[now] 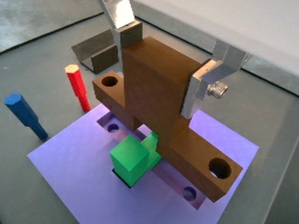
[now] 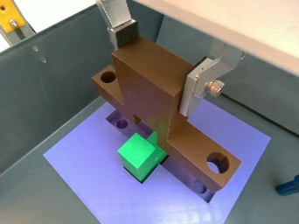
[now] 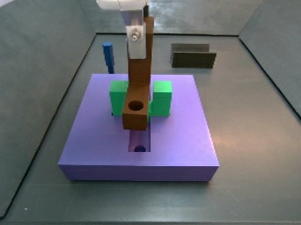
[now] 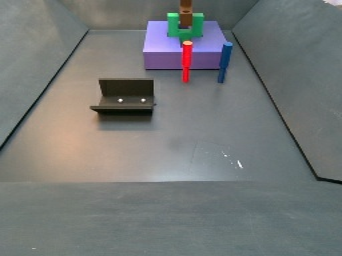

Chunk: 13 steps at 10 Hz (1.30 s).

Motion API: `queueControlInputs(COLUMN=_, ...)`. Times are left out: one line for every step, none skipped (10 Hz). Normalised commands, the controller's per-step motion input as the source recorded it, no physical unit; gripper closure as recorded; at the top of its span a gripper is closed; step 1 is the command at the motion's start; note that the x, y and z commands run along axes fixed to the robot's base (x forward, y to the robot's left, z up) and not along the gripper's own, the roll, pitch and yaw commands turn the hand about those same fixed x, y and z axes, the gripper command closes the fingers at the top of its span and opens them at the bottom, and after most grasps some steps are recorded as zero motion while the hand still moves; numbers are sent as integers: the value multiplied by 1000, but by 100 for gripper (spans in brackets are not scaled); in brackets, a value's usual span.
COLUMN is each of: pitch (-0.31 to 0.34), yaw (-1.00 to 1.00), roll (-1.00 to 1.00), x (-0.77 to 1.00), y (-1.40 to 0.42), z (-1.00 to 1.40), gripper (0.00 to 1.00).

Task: Pick up the brown object. Move up. Move to above the board. Insert the brown object.
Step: Insert the brown object.

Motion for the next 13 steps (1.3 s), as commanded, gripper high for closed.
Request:
queueControlInputs(pitch=76, yaw=71, roll=64, x=83, y=0, z=-197, gripper=100)
queueControlInputs(pitch=54, yaw=71, roll=31, x=111, y=0, z=-243, gripper=100)
queueControlInputs(pitch=30, yaw=66, roll=46, x=103, y=0, z=-294, gripper=100)
queueControlInputs(pitch=14, yaw=97, roll=61, x=100, y=0, z=-303, gripper=100)
queueControlInputs(pitch=3, yaw=117, roll=79, x=83, y=0, z=-303, gripper=100)
queueControlInputs(pitch=0, yaw=120, roll=106, x=37, y=0, z=-306, gripper=100)
queueControlInputs(pitch=0, yaw=94, roll=133, x=0, y=0, z=-297, gripper=100)
queueControlInputs(pitch=0, yaw=71, roll=139, x=0, y=0, z=-280, gripper=100)
queueControlInputs(pitch=0, yaw=86, roll=131, x=0, y=0, z=-271, gripper=100)
queueControlInputs(pitch=0, yaw=114, roll=123, x=0, y=0, z=-263, gripper=100)
queueControlInputs(pitch=0, yaw=134, roll=113, x=40, y=0, z=-260, gripper=100)
queueControlInputs(pitch=0, yaw=134, roll=87, x=20, y=0, z=-231, gripper=100)
queueControlInputs(pitch=4, yaw=154, roll=60, x=80, y=-20, z=-183, gripper=100)
